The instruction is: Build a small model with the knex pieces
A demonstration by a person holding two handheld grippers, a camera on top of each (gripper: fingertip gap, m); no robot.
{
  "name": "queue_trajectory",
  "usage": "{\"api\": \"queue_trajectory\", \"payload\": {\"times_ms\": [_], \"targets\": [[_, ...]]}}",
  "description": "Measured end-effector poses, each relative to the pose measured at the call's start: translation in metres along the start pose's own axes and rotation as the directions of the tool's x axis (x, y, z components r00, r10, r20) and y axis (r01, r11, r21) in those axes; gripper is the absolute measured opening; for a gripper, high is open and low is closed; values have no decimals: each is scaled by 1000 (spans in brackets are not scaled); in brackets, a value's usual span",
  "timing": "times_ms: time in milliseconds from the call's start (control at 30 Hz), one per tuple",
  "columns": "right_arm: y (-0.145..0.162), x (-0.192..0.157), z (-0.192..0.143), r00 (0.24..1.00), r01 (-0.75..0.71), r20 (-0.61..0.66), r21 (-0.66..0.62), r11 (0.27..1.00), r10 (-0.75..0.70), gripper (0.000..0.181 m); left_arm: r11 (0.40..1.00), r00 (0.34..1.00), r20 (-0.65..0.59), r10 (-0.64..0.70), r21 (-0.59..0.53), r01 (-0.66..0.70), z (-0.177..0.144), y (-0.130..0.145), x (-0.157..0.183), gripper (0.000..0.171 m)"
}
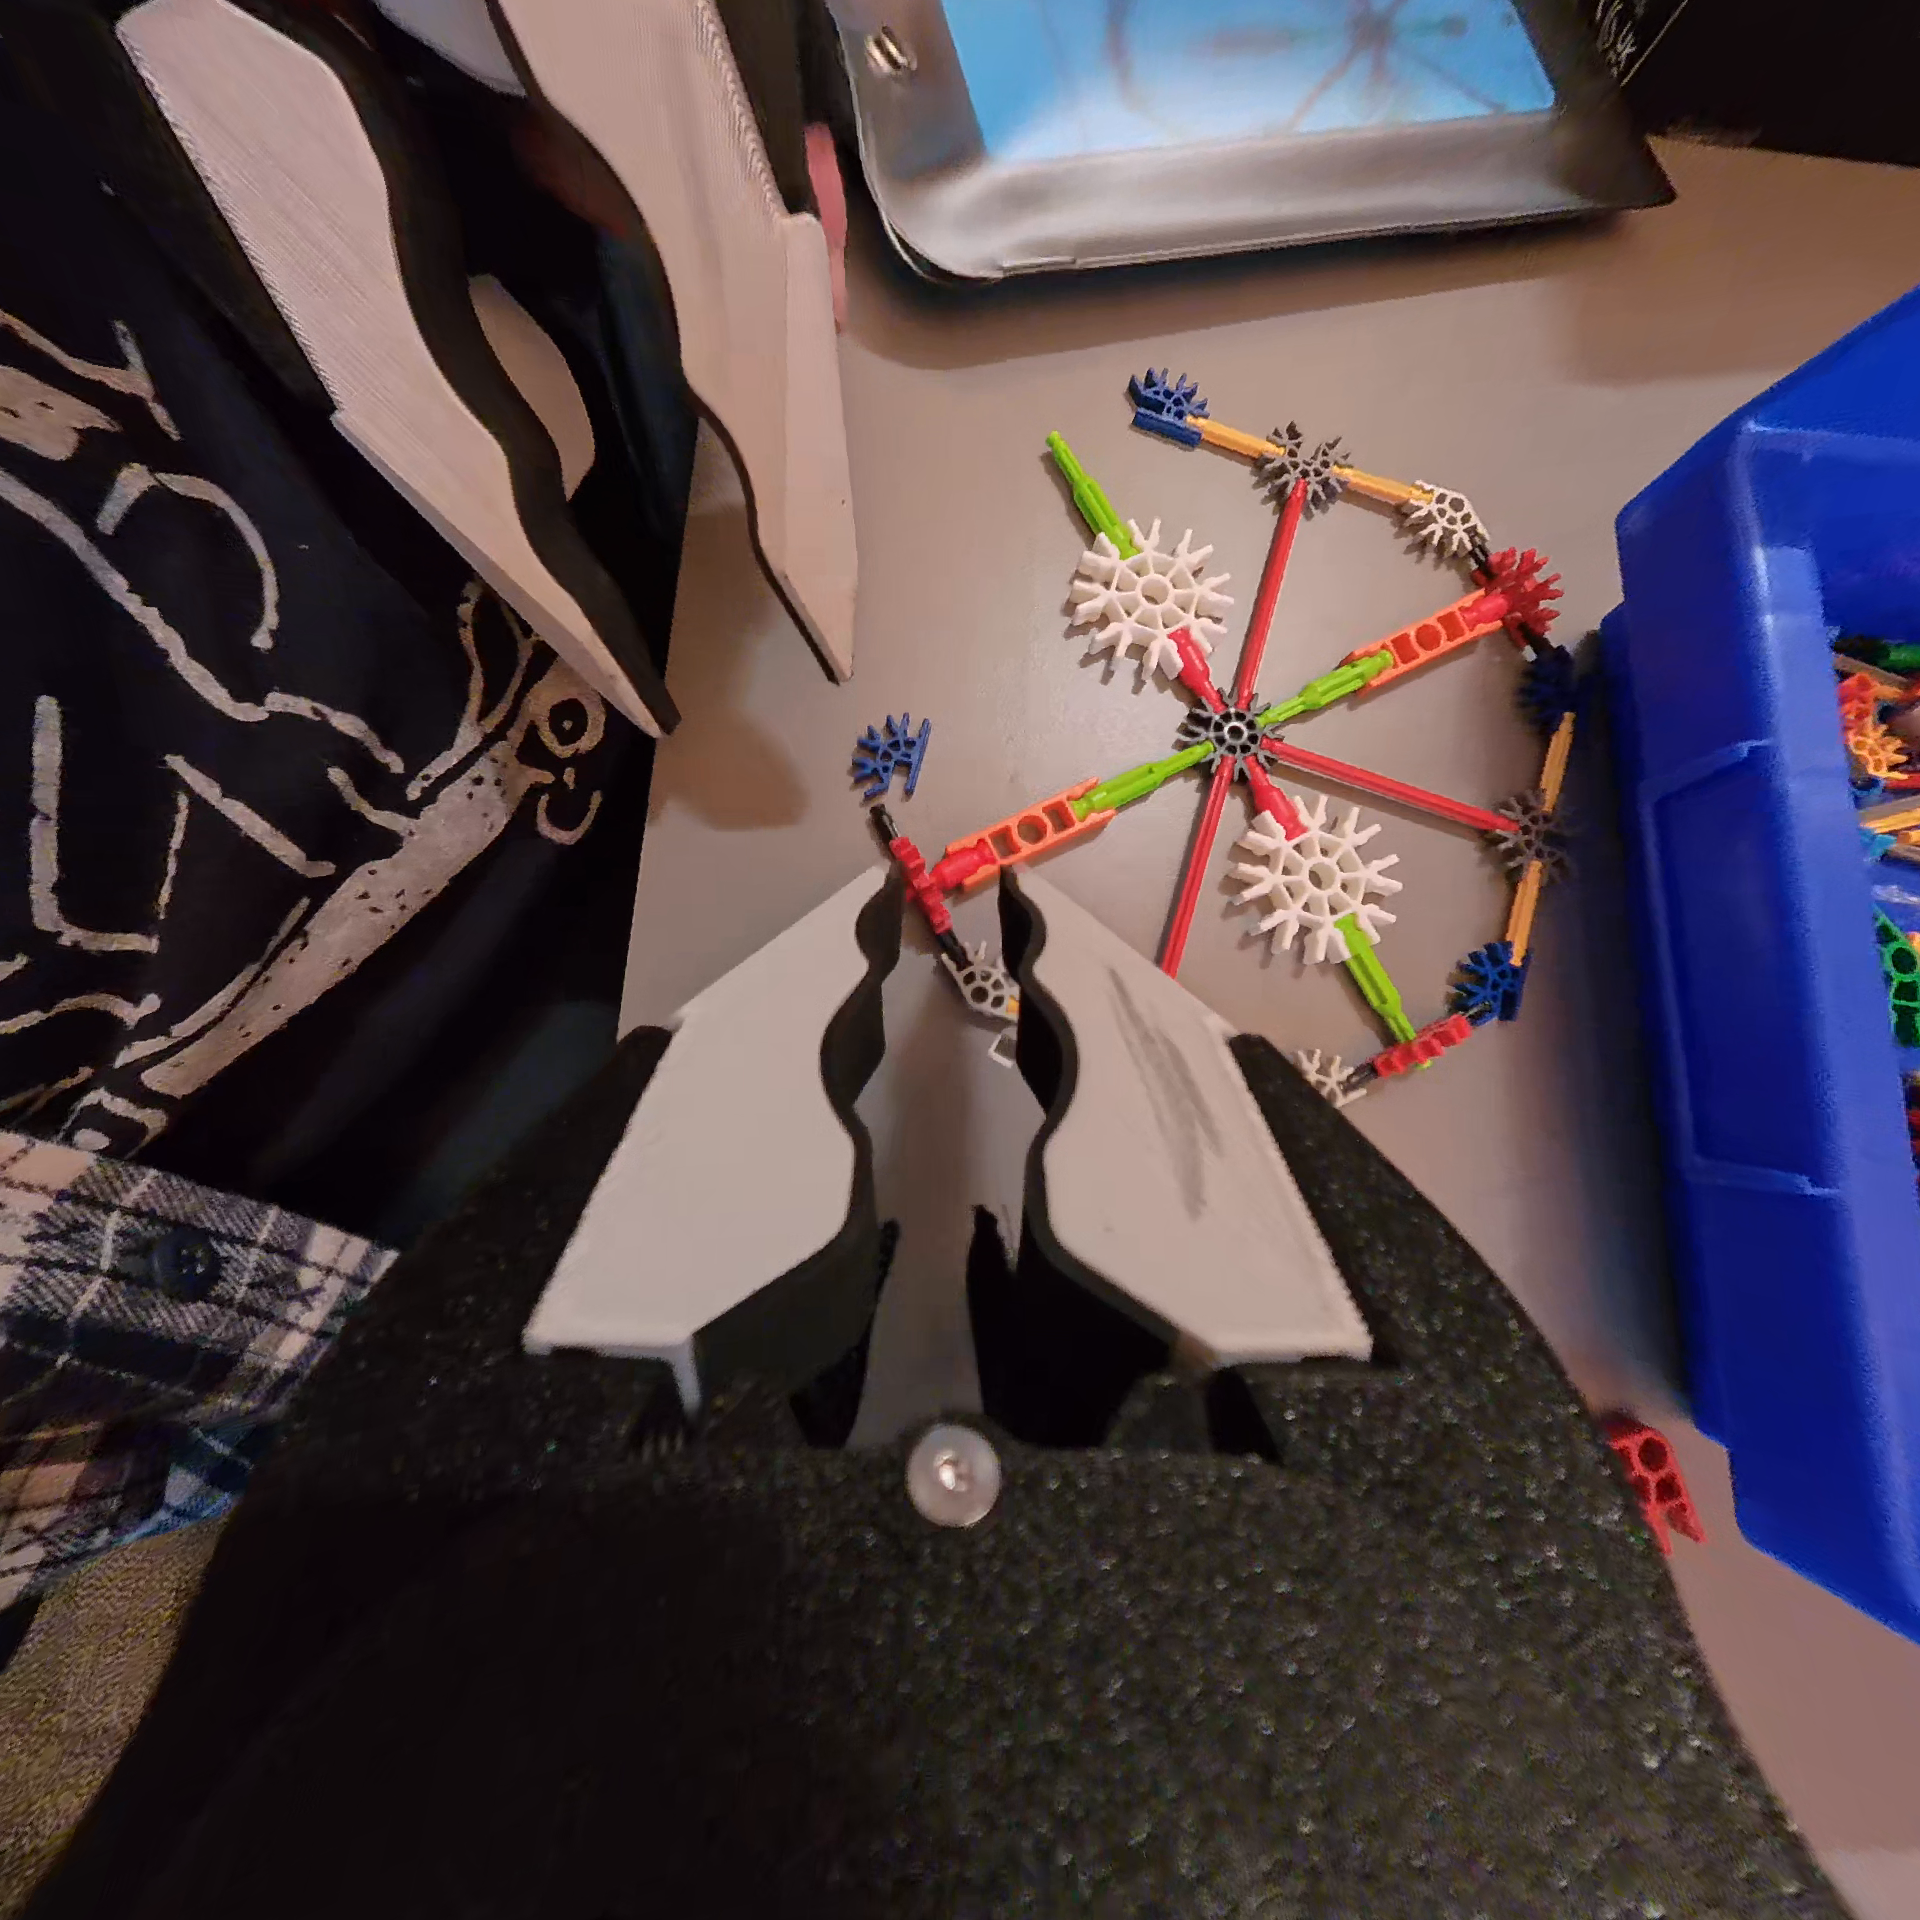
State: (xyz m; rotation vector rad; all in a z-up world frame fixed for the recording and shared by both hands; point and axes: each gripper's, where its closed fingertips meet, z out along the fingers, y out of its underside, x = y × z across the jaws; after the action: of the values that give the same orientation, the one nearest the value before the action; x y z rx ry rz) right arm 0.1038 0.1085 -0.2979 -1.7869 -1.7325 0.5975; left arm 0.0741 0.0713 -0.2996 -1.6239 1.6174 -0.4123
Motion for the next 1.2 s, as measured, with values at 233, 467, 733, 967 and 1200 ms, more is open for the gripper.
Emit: {"api": "queue_trajectory", "payload": {"times_ms": [233,467,733,967,1200], "targets": [[-15,5,-1,1000,-11,-6,42,999,11,18,992,996,74,-57,116,49,-37,-7,-24,29],[-30,15,4,1000,-29,9,95,995,28,17,977,972,189,-140,185,105,-97,23,-74,24],[-39,22,9,998,-58,29,125,991,54,17,978,992,85,-90,198,72,-93,48,-62,60],[-39,26,12,996,-88,40,125,988,84,17,987,998,39,-47,157,40,-80,57,-55,84],[-37,30,18,993,-109,58,117,987,103,17,993,1000,13,-18,115,16,-72,67,-48,89]]}}
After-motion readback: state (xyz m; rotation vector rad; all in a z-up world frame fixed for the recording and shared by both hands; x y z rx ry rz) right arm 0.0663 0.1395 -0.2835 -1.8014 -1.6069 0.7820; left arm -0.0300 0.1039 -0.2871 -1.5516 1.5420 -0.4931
